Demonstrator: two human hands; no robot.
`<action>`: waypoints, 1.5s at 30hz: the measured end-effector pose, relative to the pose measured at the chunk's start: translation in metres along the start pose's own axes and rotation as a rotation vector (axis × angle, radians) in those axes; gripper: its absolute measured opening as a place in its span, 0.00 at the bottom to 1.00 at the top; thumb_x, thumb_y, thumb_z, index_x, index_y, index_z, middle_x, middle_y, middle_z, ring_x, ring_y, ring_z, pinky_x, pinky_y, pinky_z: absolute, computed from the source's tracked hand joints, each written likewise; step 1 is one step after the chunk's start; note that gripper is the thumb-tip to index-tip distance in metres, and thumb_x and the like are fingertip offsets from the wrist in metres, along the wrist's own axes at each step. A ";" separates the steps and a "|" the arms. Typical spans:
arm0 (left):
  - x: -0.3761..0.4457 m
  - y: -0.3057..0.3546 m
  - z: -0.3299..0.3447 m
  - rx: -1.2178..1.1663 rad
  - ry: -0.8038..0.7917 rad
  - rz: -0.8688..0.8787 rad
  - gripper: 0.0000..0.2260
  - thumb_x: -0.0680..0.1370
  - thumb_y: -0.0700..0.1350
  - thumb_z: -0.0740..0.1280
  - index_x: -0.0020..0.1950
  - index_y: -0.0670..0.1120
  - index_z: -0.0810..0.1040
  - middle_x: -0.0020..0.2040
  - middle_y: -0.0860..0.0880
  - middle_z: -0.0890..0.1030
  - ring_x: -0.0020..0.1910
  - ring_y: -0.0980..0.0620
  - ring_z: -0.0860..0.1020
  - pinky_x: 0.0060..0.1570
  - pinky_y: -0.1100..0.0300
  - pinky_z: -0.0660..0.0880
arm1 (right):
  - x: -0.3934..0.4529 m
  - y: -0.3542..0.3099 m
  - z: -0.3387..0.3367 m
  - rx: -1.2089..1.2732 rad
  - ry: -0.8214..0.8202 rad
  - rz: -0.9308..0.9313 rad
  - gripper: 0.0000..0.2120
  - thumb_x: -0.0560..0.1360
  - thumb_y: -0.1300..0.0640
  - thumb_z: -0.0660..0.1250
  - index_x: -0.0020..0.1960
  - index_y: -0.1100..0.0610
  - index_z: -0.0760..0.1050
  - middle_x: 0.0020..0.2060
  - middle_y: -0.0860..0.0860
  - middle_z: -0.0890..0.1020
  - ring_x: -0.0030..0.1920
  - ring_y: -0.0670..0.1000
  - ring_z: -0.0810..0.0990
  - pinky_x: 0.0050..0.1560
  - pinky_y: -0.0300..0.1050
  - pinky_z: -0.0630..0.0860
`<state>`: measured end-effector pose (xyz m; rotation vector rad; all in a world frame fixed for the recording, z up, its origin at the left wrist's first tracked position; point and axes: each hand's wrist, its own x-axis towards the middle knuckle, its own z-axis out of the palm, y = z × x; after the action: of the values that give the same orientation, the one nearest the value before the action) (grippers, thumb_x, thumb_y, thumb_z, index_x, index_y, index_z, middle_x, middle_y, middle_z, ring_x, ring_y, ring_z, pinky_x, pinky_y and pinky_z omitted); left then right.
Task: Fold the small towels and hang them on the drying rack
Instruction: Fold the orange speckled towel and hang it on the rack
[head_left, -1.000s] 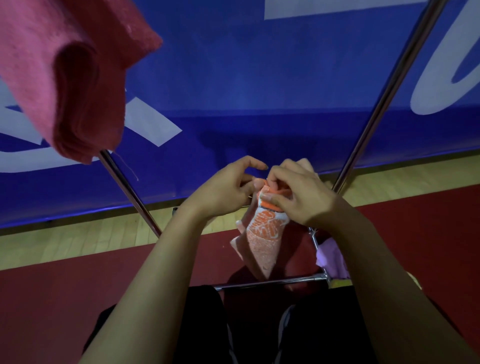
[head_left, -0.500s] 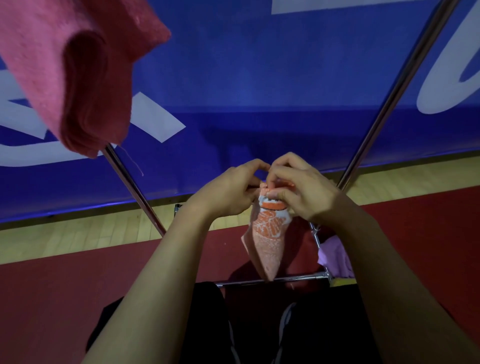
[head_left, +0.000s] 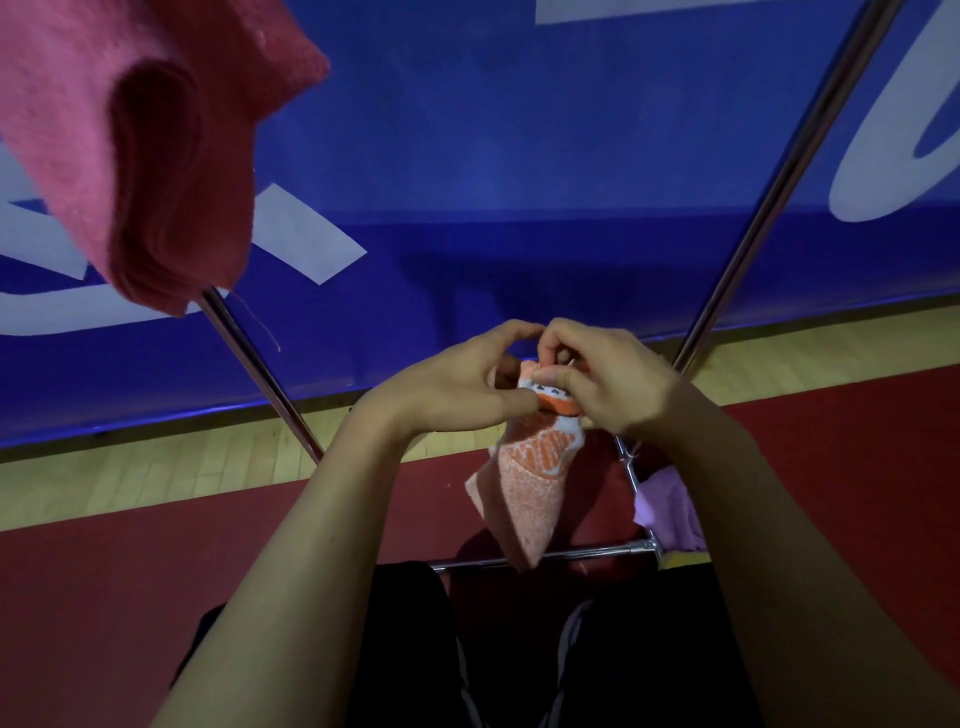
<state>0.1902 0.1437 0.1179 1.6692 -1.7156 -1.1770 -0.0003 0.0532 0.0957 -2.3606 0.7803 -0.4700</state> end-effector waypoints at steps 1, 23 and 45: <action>0.001 0.000 0.001 0.045 0.024 -0.032 0.30 0.78 0.51 0.74 0.77 0.54 0.66 0.54 0.50 0.87 0.54 0.52 0.85 0.62 0.44 0.79 | -0.001 -0.001 0.000 0.018 0.015 0.001 0.06 0.81 0.51 0.68 0.47 0.49 0.72 0.37 0.48 0.80 0.39 0.47 0.79 0.35 0.37 0.71; -0.015 0.031 -0.016 -0.685 0.318 0.011 0.11 0.87 0.47 0.60 0.58 0.47 0.81 0.48 0.47 0.88 0.47 0.50 0.87 0.46 0.58 0.84 | -0.010 0.019 -0.044 1.239 -0.108 0.401 0.48 0.69 0.23 0.51 0.66 0.60 0.79 0.63 0.61 0.82 0.60 0.57 0.83 0.60 0.56 0.79; -0.022 0.010 -0.026 -0.072 0.455 0.054 0.09 0.86 0.55 0.60 0.58 0.59 0.80 0.51 0.64 0.85 0.49 0.67 0.83 0.52 0.71 0.77 | 0.009 0.006 -0.017 0.393 0.814 0.005 0.02 0.86 0.54 0.56 0.57 0.49 0.67 0.39 0.50 0.78 0.38 0.48 0.78 0.40 0.54 0.76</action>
<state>0.2085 0.1569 0.1446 1.6770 -1.4061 -0.7486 -0.0046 0.0367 0.1065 -1.7645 0.9222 -1.4799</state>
